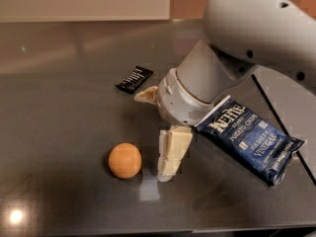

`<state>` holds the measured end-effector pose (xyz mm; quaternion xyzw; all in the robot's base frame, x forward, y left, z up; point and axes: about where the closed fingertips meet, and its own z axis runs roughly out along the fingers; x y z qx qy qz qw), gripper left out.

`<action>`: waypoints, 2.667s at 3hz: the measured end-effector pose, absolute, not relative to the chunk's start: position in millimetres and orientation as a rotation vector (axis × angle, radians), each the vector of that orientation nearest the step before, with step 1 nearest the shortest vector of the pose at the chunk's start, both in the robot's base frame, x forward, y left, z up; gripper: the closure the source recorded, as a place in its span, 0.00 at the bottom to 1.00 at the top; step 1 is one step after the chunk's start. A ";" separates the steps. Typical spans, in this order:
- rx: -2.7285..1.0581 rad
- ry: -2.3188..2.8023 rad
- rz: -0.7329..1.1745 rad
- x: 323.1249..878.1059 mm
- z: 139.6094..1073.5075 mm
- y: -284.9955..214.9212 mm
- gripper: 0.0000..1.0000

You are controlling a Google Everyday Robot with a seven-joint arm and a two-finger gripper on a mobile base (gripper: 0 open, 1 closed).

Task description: Pick orange

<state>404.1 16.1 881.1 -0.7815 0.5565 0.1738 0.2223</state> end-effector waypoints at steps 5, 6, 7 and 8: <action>-2.253 1.467 0.546 374.6 848.8 58.1 0.39; -2.243 1.466 0.556 373.4 853.5 59.3 0.62; -2.206 1.475 0.544 378.7 871.9 54.9 0.85; -2.174 1.496 0.525 389.5 896.4 46.7 1.00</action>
Offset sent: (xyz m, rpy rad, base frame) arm -0.0200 0.0354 -0.0347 0.0015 0.0416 0.0900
